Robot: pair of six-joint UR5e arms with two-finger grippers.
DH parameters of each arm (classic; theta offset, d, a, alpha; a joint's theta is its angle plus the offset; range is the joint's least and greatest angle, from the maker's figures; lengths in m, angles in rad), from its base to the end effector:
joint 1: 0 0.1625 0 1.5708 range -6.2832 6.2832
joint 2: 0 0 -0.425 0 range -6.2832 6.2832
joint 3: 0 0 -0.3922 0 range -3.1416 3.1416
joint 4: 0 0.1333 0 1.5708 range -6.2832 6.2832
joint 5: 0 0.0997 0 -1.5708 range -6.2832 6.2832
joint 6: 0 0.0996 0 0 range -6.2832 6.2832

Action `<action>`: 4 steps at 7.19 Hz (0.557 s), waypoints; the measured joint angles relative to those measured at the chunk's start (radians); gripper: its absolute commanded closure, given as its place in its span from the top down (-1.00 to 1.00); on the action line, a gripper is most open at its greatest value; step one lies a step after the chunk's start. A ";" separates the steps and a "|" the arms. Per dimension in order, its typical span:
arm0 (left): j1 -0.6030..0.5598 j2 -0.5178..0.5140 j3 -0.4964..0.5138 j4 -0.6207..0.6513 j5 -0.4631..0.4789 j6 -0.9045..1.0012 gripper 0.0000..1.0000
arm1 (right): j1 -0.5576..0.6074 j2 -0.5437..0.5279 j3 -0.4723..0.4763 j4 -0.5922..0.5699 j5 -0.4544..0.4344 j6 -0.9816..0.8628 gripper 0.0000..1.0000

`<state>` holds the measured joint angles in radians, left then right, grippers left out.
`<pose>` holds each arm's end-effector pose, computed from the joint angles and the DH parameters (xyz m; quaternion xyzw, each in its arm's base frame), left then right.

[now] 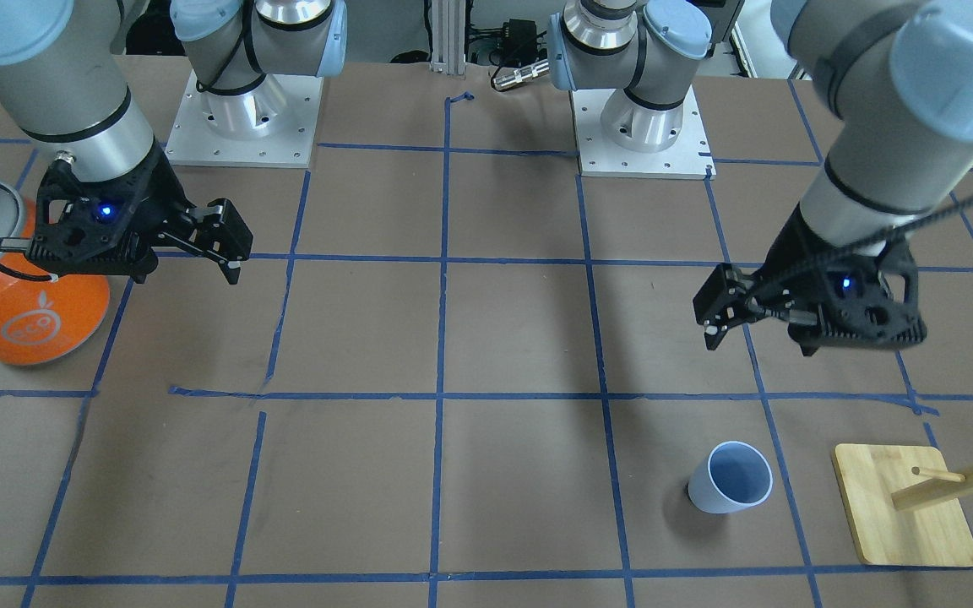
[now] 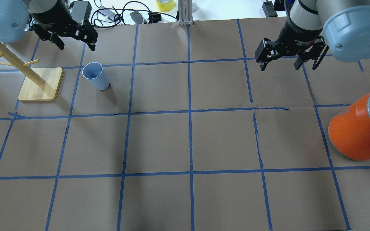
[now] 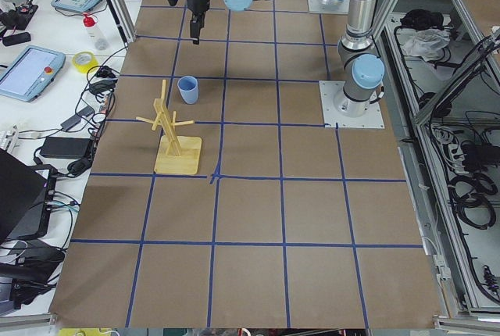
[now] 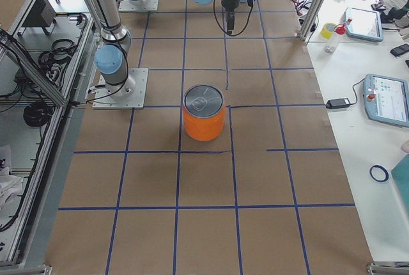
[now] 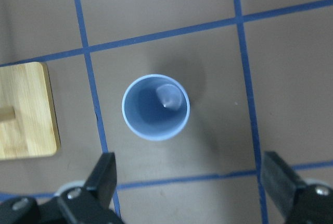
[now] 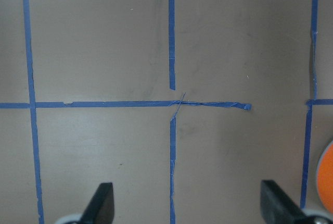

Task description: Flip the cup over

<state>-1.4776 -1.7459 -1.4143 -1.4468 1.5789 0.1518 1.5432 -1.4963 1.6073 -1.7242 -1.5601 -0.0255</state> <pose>-0.0783 -0.5856 0.4851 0.0290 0.9982 -0.0518 0.0105 0.1198 -0.5288 0.4476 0.0009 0.9998 -0.0213 0.0048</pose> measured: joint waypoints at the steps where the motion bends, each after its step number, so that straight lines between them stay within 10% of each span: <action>1: -0.004 0.052 0.009 -0.082 -0.009 -0.019 1.00 | 0.000 0.000 0.001 0.000 0.000 0.000 1.00; 4: -0.042 0.141 -0.016 -0.214 -0.015 -0.093 1.00 | 0.000 -0.001 0.004 0.000 0.000 -0.001 1.00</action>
<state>-1.5201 -1.6052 -1.4307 -1.6607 1.5643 0.0585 1.5432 -1.4971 1.6113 -1.7242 -1.5599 -0.0264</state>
